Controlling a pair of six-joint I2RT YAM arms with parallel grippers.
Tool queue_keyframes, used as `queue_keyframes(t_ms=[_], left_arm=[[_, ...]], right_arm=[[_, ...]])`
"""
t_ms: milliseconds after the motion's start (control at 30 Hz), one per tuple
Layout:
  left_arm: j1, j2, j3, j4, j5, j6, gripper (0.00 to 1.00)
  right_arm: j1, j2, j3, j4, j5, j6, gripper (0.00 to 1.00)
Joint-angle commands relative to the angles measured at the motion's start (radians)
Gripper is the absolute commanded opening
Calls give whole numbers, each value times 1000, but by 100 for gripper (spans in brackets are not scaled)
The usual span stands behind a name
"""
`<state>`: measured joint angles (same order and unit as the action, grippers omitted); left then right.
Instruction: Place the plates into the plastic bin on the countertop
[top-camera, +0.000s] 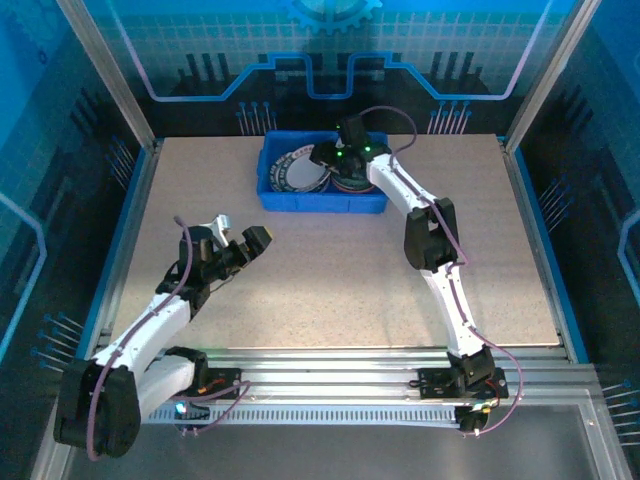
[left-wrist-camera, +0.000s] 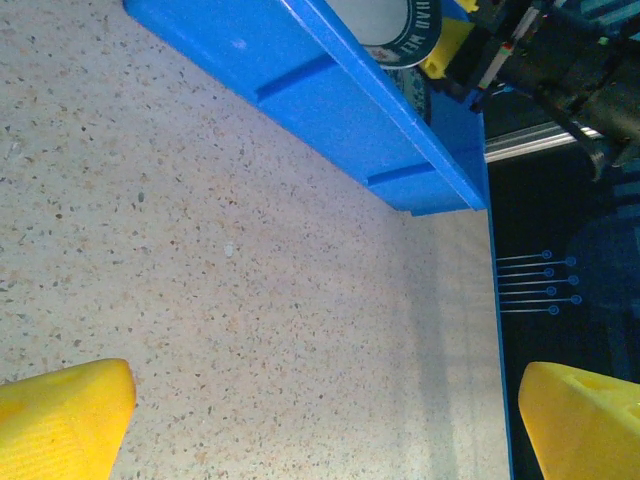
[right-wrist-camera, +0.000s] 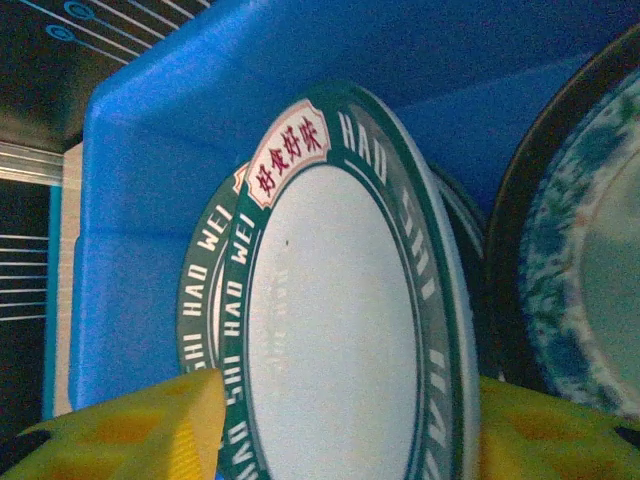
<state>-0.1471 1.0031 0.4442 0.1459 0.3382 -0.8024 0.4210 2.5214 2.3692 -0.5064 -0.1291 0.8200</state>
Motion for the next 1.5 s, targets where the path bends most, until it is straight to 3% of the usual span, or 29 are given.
queue_keyframes(t_ms=[0,167,567,767,867,1067,1100,1133,1167,1333,1467], left_arm=[[0,13,18,39,1,15,99],[0,29,14,62,5,5,99],[0,43,13,69,5,11,99],[0,39,22,55,3,30,99],[-3,29,63,-4,-17,80,99],[-50,23,175,-124,-150,212,99],[-68,27,185,-124,-183,233,99],[-92,34,197,-122,-225,256,99],[-122,42,208,-116,-276,280,99],[-234,101,202,33,-445,382,99],[-254,189,124,298,-482,399,99]], right_arm=[[16,-3,49,-98,74,-82,57],[12,5,72,-159,109,-116,58],[21,67,129,-161,56,-93,58],[22,13,41,-79,33,-108,57],[12,-118,-139,83,-20,-131,57],[10,-522,-598,332,28,-231,59],[11,-579,-662,348,39,-248,63],[11,-647,-732,359,49,-265,76],[12,-719,-808,365,58,-289,99],[14,-989,-1072,327,124,-351,100],[30,-1218,-1312,348,278,-381,100]])
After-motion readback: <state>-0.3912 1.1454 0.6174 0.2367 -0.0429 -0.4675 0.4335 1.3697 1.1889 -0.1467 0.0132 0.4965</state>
